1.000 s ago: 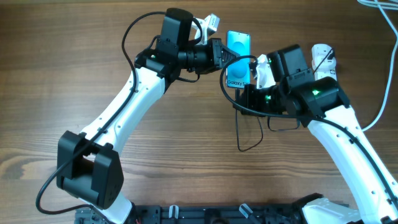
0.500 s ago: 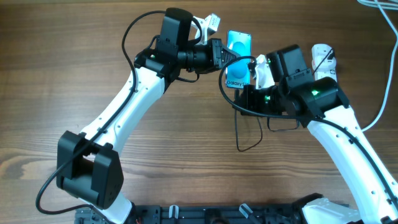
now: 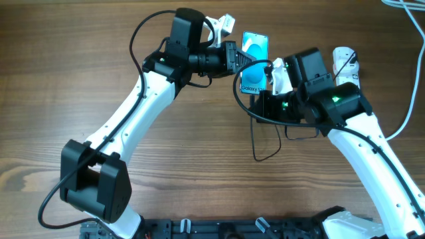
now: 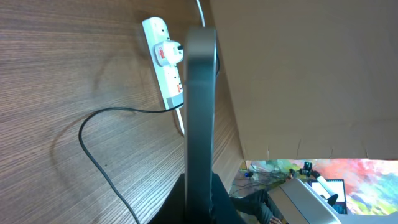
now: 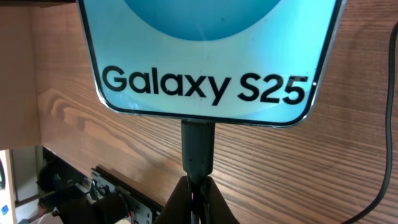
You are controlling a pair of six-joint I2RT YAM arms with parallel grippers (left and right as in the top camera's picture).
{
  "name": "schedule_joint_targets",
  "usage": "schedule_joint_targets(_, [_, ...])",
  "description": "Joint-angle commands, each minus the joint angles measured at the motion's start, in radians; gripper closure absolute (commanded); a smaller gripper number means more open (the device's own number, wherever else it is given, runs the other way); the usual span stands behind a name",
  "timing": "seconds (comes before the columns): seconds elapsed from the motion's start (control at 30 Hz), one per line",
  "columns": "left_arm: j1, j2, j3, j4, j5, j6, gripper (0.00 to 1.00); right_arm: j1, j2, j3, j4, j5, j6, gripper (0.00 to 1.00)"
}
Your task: Plug charger to phone and switch on socket
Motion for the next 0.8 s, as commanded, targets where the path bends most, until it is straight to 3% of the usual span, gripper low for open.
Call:
schedule_joint_targets(0.0, [-0.006, -0.024, 0.012, -0.017, 0.078, 0.026, 0.96, -0.006, 0.002, 0.01, 0.041, 0.051, -0.021, 0.96])
schedule_joint_targets(0.77, [-0.006, -0.024, 0.012, -0.024, 0.153, 0.023, 0.96, -0.014, 0.001, 0.01, 0.099, 0.081, -0.018, 0.96])
